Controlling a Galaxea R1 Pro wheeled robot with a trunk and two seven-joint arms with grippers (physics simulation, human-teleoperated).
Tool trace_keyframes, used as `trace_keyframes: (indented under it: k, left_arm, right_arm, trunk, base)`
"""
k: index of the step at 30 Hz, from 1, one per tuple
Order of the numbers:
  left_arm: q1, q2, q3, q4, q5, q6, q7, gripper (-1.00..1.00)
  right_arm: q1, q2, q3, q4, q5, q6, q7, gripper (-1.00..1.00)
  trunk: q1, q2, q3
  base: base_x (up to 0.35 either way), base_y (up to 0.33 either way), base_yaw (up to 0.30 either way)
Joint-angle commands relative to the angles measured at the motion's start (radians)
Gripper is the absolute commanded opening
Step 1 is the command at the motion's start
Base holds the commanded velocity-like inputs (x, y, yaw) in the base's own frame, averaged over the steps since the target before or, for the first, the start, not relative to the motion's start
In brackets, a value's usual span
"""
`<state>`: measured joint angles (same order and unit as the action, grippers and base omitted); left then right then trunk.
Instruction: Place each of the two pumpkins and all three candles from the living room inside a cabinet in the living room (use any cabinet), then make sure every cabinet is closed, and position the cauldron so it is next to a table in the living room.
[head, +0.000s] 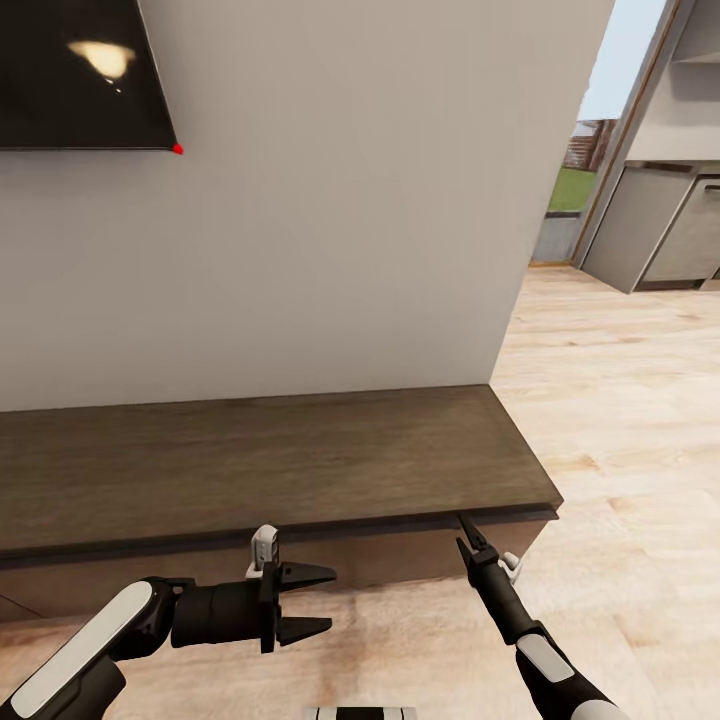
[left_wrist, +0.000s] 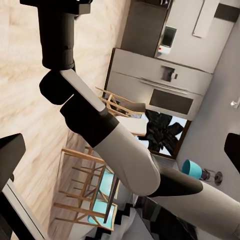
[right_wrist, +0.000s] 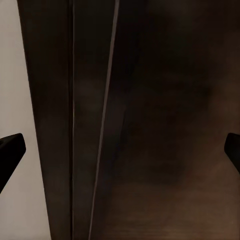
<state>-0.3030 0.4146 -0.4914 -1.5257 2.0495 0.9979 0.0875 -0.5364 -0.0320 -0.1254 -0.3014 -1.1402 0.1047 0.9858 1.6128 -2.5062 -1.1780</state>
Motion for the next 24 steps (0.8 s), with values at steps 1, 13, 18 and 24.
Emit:
trace_keyframes:
  k: [1, 13, 18, 24]
  left_arm:
    - [-0.001, 0.001, -0.001, -0.001, 0.011, 0.001, 0.009, 1.0]
    - [-0.001, 0.0, -0.001, -0.001, 0.011, 0.0, 0.009, 1.0]
    - [-0.001, 0.0, -0.001, -0.001, 0.011, 0.0, 0.009, 1.0]
    - [-0.001, 0.0, -0.001, -0.001, 0.011, 0.0, 0.009, 1.0]
  right_arm:
    - [-0.001, 0.0, 0.001, 0.001, -0.01, 0.01, 0.004, 1.0]
    - [-0.001, 0.0, 0.001, 0.001, -0.01, 0.012, 0.004, 1.0]
    - [-0.001, 0.0, 0.001, 0.001, -0.01, 0.012, 0.004, 1.0]
    - [-0.001, 0.0, 0.001, 0.001, -0.011, 0.013, 0.003, 1.0]
  trunk:
    - [0.0, 0.0, -0.001]
    - [0.0, 0.0, -0.001]
    - [0.0, 0.0, -0.001]
    - [0.0, 0.0, -0.001]
  base:
    - [0.002, 0.0, 0.0]
    - [0.048, 0.0, 0.0]
    - [0.075, 0.0, 0.0]
    - [0.009, 0.0, 0.0]
